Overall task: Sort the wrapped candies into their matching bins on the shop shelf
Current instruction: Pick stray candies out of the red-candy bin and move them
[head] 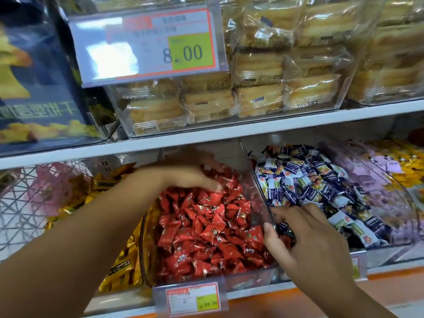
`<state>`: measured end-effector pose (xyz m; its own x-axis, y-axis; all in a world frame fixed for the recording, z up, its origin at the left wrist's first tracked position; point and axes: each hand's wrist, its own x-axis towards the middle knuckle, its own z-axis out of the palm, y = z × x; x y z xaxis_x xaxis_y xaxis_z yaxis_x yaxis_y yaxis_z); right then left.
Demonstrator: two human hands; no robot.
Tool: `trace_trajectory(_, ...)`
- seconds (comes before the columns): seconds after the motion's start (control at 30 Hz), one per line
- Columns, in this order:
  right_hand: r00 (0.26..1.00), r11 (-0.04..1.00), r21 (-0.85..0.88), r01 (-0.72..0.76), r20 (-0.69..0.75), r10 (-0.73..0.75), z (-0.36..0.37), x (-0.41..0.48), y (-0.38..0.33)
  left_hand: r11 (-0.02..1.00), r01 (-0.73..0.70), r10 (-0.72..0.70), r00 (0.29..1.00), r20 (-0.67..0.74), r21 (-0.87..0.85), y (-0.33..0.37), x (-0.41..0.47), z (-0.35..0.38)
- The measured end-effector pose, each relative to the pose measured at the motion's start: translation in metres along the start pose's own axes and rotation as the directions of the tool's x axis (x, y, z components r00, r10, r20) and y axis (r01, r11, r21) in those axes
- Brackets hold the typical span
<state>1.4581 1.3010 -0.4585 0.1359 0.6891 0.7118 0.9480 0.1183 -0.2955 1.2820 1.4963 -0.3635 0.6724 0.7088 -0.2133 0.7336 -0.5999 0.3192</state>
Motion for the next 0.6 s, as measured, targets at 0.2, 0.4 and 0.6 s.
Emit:
trace_trajectory(0.2,1.0,1.0,-0.01,0.002,-0.009,-0.002,0.0,0.001,-0.001,0.894,-0.124,-0.074,0.907,0.415,0.431,0.046,-0.008,0.077)
trace_trajectory(0.4,1.0,1.0,-0.009,-0.022,0.017,0.022,-0.001,0.001,-0.002,0.879,-0.103,0.049,0.991,0.126,0.466,0.025,0.023,0.074)
trace_trajectory(0.6,1.0,1.0,-0.027,0.009,-0.007,-0.009,-0.001,0.001,-0.001,0.994,-0.055,0.054,0.998,0.017,0.09,0.005,0.035,0.041)
